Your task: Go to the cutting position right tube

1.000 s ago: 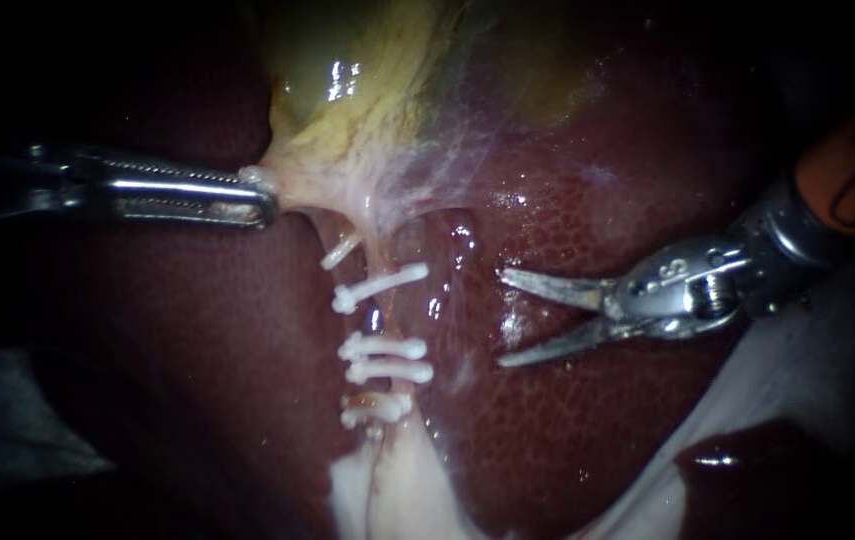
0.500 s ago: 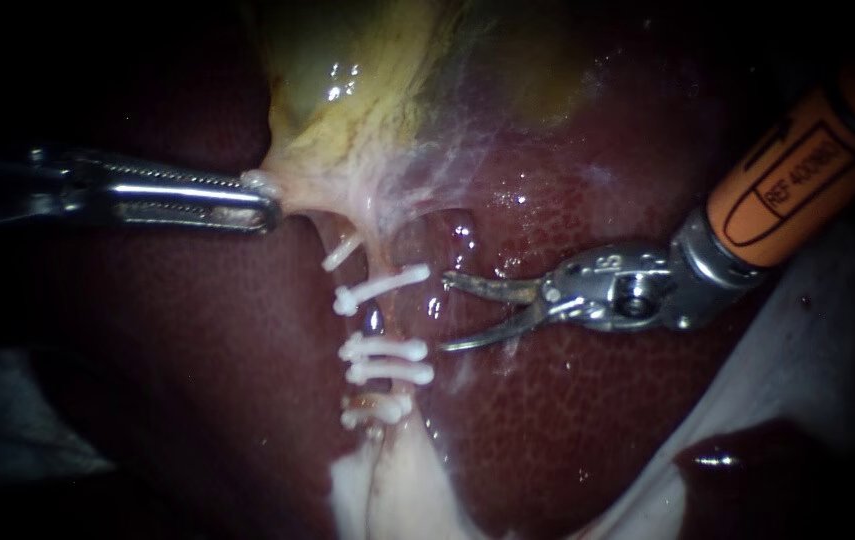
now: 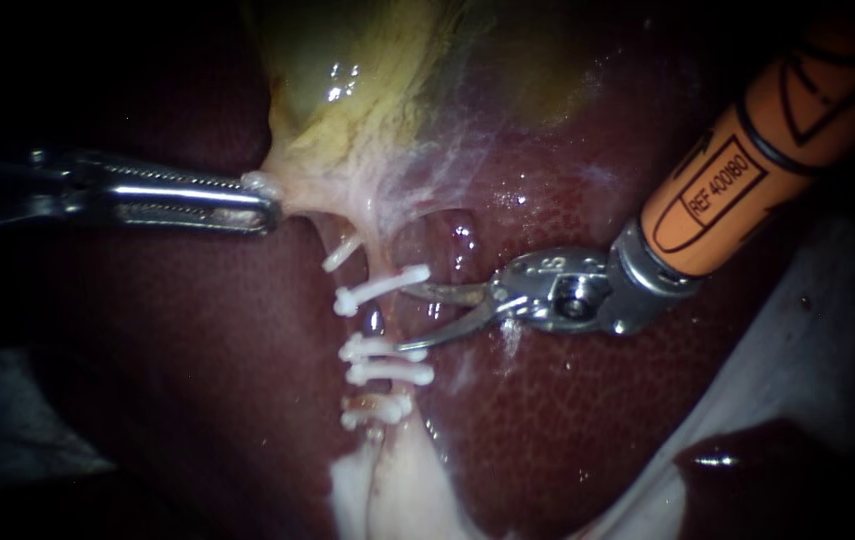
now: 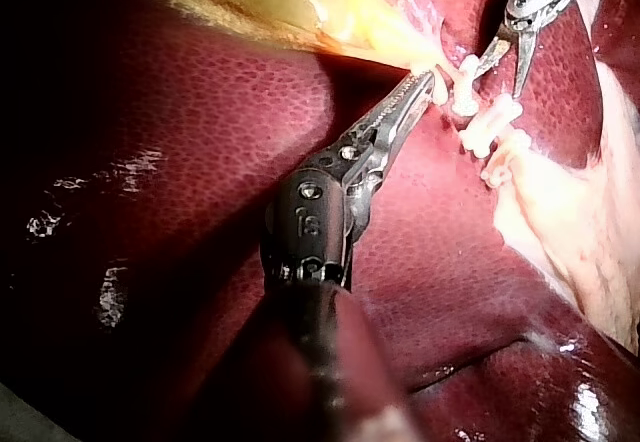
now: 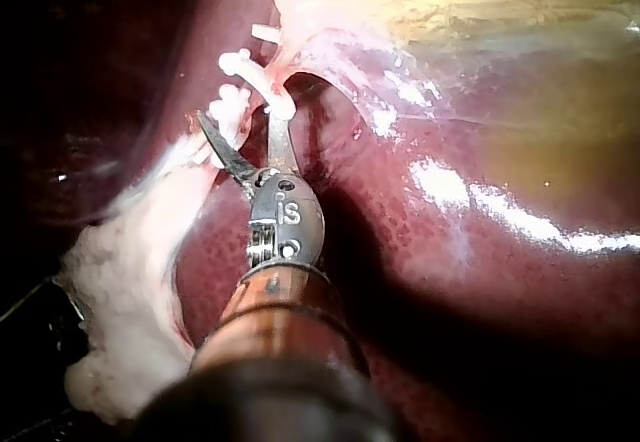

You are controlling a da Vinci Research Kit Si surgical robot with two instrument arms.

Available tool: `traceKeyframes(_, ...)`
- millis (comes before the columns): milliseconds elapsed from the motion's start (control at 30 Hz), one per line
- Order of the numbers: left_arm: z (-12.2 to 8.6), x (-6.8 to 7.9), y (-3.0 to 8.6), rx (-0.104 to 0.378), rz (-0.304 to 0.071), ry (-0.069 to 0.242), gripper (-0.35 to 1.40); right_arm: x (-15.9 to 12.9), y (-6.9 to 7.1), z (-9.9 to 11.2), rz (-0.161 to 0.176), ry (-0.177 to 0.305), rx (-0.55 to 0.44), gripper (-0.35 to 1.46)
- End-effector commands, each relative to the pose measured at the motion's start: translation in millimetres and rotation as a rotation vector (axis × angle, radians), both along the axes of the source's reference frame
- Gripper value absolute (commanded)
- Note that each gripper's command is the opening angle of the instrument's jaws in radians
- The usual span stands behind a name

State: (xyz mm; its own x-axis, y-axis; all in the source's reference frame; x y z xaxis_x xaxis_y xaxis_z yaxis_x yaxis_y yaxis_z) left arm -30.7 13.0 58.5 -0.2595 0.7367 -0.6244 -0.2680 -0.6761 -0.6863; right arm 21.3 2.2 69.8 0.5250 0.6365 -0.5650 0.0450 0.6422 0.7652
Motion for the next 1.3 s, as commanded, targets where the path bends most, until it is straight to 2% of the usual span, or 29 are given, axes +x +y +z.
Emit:
traceKeyframes(33, 0.0, 0.0, 0.0, 0.0, -0.001, 0.001, -0.35, 0.2, 0.0, 0.0, 0.001, -0.002, -0.001, 1.42)
traceKeyframes(200, 0.0, 0.0, 0.0, 0.0, -0.001, 0.001, -0.35, 0.9, -0.3, 0.0, -0.002, 0.003, 0.001, 1.42)
traceKeyframes(433, 0.2, 0.0, 0.1, -0.001, 0.0, 0.001, -0.35, 1.9, -0.9, -0.3, -0.038, 0.052, 0.029, 1.4)
traceKeyframes(933, 0.3, -0.3, 0.1, 0.0, 0.0, 0.0, -0.35, 4.6, -2.2, 1.1, -0.072, 0.116, 0.096, 1.37)
traceKeyframes(1067, 0.3, -0.4, 0.1, 0.0, 0.0, 0.0, -0.35, 5.6, -2.0, 1.2, -0.062, 0.125, 0.104, 1.35)
traceKeyframes(1300, 0.4, -0.6, 0.1, 0.0, 0.001, -0.001, -0.35, 7.4, -1.7, 1.4, -0.006, 0.132, 0.134, 1.37)
